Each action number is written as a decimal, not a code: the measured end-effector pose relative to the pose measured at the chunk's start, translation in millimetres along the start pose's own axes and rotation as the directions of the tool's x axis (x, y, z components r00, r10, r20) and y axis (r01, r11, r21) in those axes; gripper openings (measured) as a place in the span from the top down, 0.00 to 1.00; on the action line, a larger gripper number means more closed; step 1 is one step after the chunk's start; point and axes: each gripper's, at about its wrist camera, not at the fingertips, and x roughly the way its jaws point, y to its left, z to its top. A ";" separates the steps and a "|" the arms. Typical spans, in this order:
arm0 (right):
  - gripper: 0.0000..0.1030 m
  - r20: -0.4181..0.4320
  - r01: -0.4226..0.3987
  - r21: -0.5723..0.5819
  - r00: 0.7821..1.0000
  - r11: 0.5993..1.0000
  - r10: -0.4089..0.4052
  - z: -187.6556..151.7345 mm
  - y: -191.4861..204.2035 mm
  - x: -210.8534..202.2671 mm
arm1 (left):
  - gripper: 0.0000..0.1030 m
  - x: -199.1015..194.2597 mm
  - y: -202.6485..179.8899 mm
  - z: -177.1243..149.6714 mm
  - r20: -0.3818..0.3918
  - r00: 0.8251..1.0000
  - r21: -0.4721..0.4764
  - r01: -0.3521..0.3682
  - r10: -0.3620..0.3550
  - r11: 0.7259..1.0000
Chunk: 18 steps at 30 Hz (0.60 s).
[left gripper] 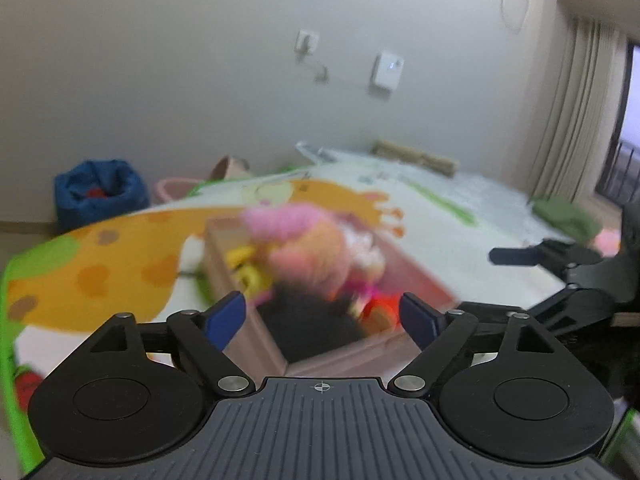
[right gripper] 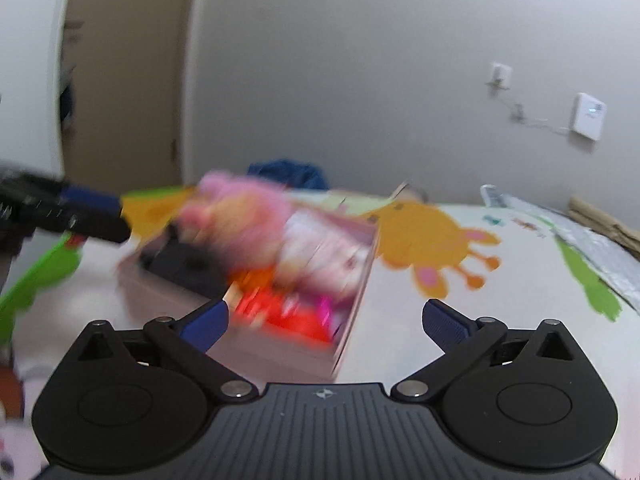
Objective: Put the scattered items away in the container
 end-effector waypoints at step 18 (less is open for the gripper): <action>0.00 -0.175 0.156 0.210 0.977 0.965 -0.120 -39.9 9.6 55.8 | 0.00 52.7 -16.6 -39.5 -0.121 0.926 -0.046 -0.364 0.356 0.930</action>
